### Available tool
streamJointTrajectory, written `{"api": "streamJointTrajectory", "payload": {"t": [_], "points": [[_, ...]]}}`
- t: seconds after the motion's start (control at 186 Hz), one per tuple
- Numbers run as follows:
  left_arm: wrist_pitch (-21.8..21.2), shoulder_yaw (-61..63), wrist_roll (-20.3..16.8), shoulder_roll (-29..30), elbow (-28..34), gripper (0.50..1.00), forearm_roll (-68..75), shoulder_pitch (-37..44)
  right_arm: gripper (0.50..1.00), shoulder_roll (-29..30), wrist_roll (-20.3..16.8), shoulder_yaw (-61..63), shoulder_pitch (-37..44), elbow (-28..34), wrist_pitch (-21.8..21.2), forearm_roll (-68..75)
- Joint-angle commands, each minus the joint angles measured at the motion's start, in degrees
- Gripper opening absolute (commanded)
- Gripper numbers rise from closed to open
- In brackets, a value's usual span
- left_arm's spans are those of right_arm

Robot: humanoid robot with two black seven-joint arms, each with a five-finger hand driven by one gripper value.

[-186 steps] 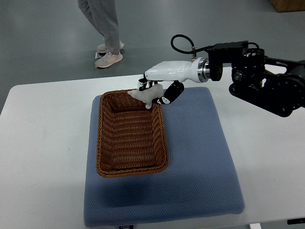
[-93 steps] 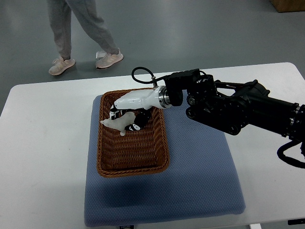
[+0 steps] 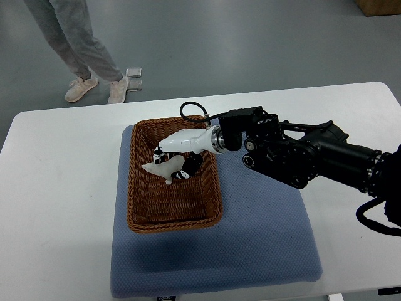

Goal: Place white bear in brown basket with right hand

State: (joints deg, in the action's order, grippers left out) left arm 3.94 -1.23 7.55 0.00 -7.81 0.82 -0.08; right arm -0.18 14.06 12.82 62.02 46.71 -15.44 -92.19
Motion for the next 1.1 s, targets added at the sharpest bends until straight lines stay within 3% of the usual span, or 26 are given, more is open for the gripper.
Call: {"api": "streamJointTrajectory", "payload": {"t": [0.0,0.113,0.495,0.618,0.731,0.769,1.097], "points": [[0.0,0.0,0.0,0.0,0.0,1.0,0.0,0.0,0.658,0.0,0.0,0.0,-0.2,0.0,0.6,0.0],[0.0,0.0,0.0,0.0,0.0,1.0,0.0,0.0,0.711,0.0,0.0,0.0,-0.6,0.0,1.1,0.1],[0.0,0.0,0.0,0.0,0.0,1.0,0.1,0.0,0.756,-0.1,0.1,0.1,-0.3,0.0,0.9,0.3],[0.0,0.0,0.0,0.0,0.0,1.0,0.1,0.0,0.854,-1.0,0.4,0.7,0.3,0.4,0.3,1.1],[0.0,0.0,0.0,0.0,0.0,1.0,0.0,0.0,0.866,-1.8,0.7,1.2,2.1,0.6,0.0,2.4],[0.0,0.0,0.0,0.0,0.0,1.0,0.1,0.0,0.893,-2.5,0.7,1.2,2.4,0.7,0.0,3.4],[0.0,0.0,0.0,0.0,0.0,1.0,0.1,0.0,0.897,-2.7,0.7,7.0,-2.2,0.0,2.4,16.4]]}}
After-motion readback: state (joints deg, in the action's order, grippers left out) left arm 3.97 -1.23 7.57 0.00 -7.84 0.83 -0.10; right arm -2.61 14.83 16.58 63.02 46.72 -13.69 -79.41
